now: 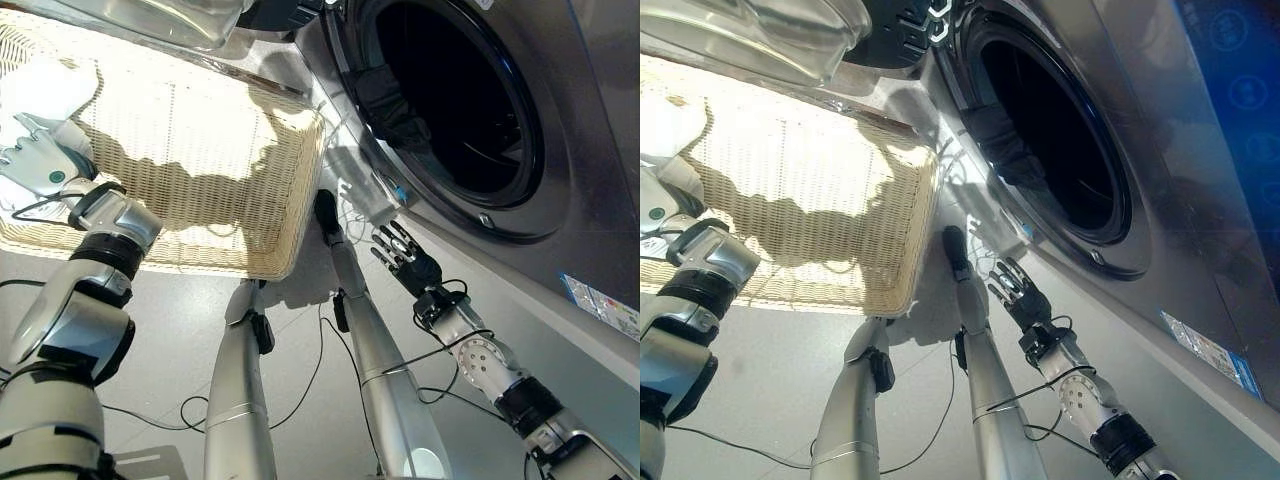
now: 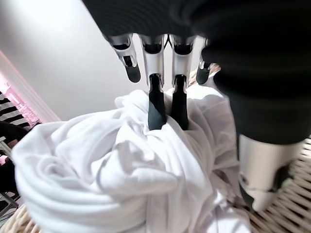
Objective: Put the clothes into the washing machine.
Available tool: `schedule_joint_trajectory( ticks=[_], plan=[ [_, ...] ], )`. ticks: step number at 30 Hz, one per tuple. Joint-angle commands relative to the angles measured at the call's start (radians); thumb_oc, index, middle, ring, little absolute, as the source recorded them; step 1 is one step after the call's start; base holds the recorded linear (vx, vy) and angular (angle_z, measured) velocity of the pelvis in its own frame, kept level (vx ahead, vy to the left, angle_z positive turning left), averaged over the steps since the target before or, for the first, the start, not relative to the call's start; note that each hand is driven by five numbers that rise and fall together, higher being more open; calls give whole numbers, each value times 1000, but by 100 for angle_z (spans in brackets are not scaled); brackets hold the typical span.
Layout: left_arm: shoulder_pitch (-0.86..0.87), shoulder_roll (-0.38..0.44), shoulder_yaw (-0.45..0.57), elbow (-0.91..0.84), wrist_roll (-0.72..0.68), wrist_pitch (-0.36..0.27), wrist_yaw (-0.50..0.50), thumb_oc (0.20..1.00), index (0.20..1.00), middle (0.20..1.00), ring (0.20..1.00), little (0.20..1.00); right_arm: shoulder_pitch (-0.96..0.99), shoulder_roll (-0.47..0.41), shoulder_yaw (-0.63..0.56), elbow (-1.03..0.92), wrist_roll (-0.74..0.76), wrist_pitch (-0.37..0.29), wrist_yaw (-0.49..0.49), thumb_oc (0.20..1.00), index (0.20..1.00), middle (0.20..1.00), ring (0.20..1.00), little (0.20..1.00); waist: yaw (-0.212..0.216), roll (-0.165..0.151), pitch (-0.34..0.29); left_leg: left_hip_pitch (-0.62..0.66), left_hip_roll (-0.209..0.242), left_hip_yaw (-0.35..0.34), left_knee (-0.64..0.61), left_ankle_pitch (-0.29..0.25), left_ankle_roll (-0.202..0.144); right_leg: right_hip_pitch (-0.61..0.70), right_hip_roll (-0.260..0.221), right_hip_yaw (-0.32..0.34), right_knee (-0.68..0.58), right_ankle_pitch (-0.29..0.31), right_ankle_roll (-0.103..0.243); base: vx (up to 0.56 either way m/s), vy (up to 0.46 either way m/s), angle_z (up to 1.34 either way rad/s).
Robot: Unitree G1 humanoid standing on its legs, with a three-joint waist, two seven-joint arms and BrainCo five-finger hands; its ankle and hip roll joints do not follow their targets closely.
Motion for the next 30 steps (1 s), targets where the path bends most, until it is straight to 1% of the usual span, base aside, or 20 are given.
schedule_joint_trajectory(
  ticks=[1, 2, 3, 4, 5, 6, 8, 10, 11, 12, 13, 19, 20, 21, 22, 24, 25, 26, 29, 30],
  plan=[
    [20, 112, 35, 59, -14, -17, -104, 674, 674, 674, 674, 674, 1, -10, -10, -68, 39, 12, 29, 1000, 1000, 1000, 1000, 1000, 34, -44, 16, 28, -56, 0, -97, 102, 17, 39, 5, -100, 35, -47, 52, -12, 44, 1],
    [20, 112, 35, 59, -14, -17, -104, 674, 674, 674, 674, 674, 1, -10, -10, -68, 39, 12, 29, 1000, 1000, 1000, 1000, 1000, 34, -44, 16, 28, -56, 0, -97, 102, 17, 39, 5, -100, 35, -47, 52, -8, 33, 2],
    [18, 113, 33, 66, -26, -20, -115, 583, 583, 583, 583, 583, 0, -9, -10, -68, 39, 13, 29, 1000, 1000, 1000, 1000, 1000, 34, -44, 16, 27, -56, -1, -95, 102, 17, 38, 5, -100, 36, -46, 53, -4, 23, 3],
    [15, 110, 30, 72, -38, -30, -142, 470, 470, 470, 470, 470, -4, -7, -9, -69, 40, 15, 28, 1000, 1000, 1000, 1000, 1000, 35, -44, 16, 23, -57, -1, -92, 101, 18, 35, 4, -100, 38, -45, 54, -10, 58, 5],
    [17, 103, 41, 76, -38, -50, -189, 200, 200, 200, 200, 200, -9, -4, -7, -70, 46, 20, 28, 1000, 1000, 1000, 1000, 1000, 36, -43, 16, 19, -59, -3, -89, 99, 21, 32, 3, -100, 40, -46, 56, -11, 61, 4],
    [15, 103, 40, 81, -34, -58, -207, 200, 200, 200, 200, 200, -10, -3, -7, -70, 46, 21, 29, 1000, 1000, 1000, 1000, 1000, 37, -44, 16, 18, -59, -3, -90, 99, 22, 32, 4, -100, 41, -47, 55, -11, 70, 4],
    [11, 105, 46, 99, 18, -79, -338, 200, 200, 200, 200, 200, -22, -4, -11, -67, 52, 25, 38, 1000, 1000, 1000, 1000, 1000, 40, -42, 16, 15, -61, -4, -93, 99, 25, 28, 4, -100, 42, -47, 57, -12, 77, 4],
    [11, 111, 45, 110, 53, -87, -386, 200, 200, 200, 200, 200, -28, -10, -17, -75, 64, 28, 41, 1000, 1000, 1000, 1000, 1000, 41, -41, 16, 11, -60, -5, -93, 99, 26, 25, 2, -100, 43, -46, 59, -13, 54, 3],
    [10, 113, 46, 112, 63, -89, -394, 200, 200, 200, 200, 200, -29, -11, -18, -77, 65, 29, 42, 1000, 1000, 1000, 1000, 1000, 41, -41, 16, 9, -60, -5, -93, 98, 27, 24, 2, -100, 43, -46, 59, -14, 41, 2],
    [7, 120, 46, 120, 111, -93, -434, 200, 200, 200, 200, 200, -30, -14, -22, -81, 70, 30, 48, 1000, 1000, 1000, 1000, 1000, 41, -43, 16, 5, -59, -4, -92, 97, 27, 21, 2, -101, 43, -46, 60, -11, 30, 1],
    [2, 127, 35, 126, 122, -96, -454, 200, 200, 200, 200, 200, -31, -17, -22, -85, 75, 29, 52, 1000, 1000, 1000, 1000, 1000, 40, -43, 16, 3, -58, -2, -93, 97, 27, 20, 1, -101, 44, -46, 60, 0, 0, 0],
    [19, 128, 10, 125, 239, -107, -522, 200, 200, 200, 200, 200, -20, -14, -22, -94, 84, 19, 69, 1000, 1000, 1000, 1000, 1000, 44, -46, 16, 8, -55, -4, -109, 102, 28, 24, 0, -109, 46, -46, 63, 0, 0, 0],
    [27, 126, 6, 121, 249, -118, -520, 200, 200, 200, 200, 200, -19, -14, -20, -91, 88, 12, 72, 1000, 1000, 1000, 1000, 1000, 47, -46, 16, 13, -53, -5, -117, 106, 28, 28, 0, -112, 46, -48, 63, 30, -37, -2],
    [54, 119, 3, 114, 254, -128, -512, 200, 200, 200, 200, 200, -3, -10, -12, -90, 93, 7, 71, 1000, 1000, 1000, 1000, 1000, 57, -42, 16, 53, -47, -20, -123, 80, 21, 69, 7, -116, 46, -73, 69, -13, -45, -2],
    [43, 121, 7, 111, 249, -133, -505, 200, 200, 200, 200, 200, -16, -13, -17, -92, 95, 5, 71, 1000, 1000, 1000, 1000, 1000, 52, -44, 16, 22, -51, -7, -127, 111, 27, 37, 0, -116, 45, -50, 64, -20, -65, -4],
    [74, 110, 25, 80, 214, -193, -447, 200, 200, 200, 200, 200, -13, 0, -22, -98, 93, -6, 65, 1000, 1000, 1000, 1000, 1000, 60, -39, 16, 40, -50, -13, -148, 122, 27, 52, 1, -120, 43, -54, 62, -46, -79, -1],
    [77, 109, 27, 77, 206, -206, -435, 200, 200, 200, 200, 200, -12, 0, -21, -98, 92, -7, 65, 1000, 1000, 1000, 1000, 1000, 60, -39, 16, 42, -50, -14, -150, 122, 26, 54, 1, -120, 43, -55, 62, -34, -83, 8],
    [100, 98, 46, 37, 153, -266, -373, 200, 200, 200, 200, 200, -8, 5, -22, -112, 84, -15, 56, 1000, 1000, 1000, 1000, 1000, 68, -33, 16, 52, -48, -19, -161, 129, 26, 64, 1, -123, 46, -61, 60, -32, -71, 11],
    [130, 83, 66, -22, 100, -340, -317, 200, 200, 200, 200, 200, 2, 10, -25, -132, 70, -23, 49, 1000, 1000, 1000, 1000, 1000, 77, -25, 16, 70, -47, -26, -180, 138, 27, 79, 2, -125, 48, -67, 58, -35, -73, 6],
    [162, 63, 86, -84, 24, -406, -274, 200, 200, 200, 200, 200, 15, 16, -31, -150, 54, -26, 39, 1000, 1000, 1000, 1000, 1000, 86, -17, 16, 87, -46, -33, -200, 150, 27, 96, 4, -129, 49, -73, 55, -34, -72, 3]
  ],
)
